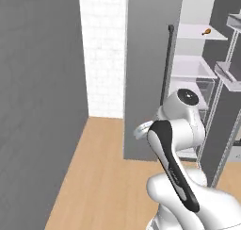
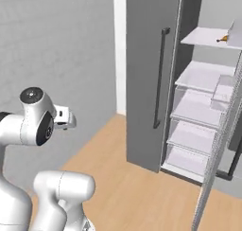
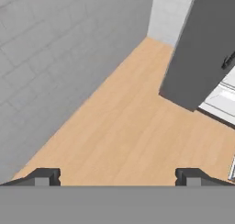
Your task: Place one lime and one chicken drumstick in each tupperware on the nearby counter, to pack two identical lunches.
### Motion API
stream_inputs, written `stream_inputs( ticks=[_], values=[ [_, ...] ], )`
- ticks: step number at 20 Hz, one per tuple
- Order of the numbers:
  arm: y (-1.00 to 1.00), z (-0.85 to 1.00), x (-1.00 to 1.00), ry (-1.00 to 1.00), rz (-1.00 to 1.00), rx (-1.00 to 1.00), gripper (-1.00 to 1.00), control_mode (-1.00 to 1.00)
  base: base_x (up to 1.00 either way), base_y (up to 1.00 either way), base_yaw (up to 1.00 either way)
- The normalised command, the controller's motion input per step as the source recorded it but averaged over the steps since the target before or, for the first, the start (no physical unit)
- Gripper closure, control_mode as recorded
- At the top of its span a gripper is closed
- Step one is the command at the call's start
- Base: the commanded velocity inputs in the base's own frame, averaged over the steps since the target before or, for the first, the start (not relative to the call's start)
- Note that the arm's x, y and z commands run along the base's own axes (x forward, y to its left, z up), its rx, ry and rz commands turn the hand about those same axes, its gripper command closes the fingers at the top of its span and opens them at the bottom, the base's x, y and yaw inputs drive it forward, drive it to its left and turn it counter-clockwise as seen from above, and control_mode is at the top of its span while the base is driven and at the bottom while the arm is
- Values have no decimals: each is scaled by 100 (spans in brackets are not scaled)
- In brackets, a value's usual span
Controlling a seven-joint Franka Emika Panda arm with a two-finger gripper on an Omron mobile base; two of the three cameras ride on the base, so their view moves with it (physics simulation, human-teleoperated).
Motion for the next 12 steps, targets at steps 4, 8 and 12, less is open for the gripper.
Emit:
stream_inputs(
  ticks=[4, 8, 12],
  values=[
    [0, 0, 0, 0, 0, 0, -100, 100, 59, 50, -92],
    [0, 0, 0, 0, 0, 0, -100, 100, 36, 19, -79],
    [0, 0, 0, 0, 0, 0, -100, 100, 10, -17, -2]
  ],
)
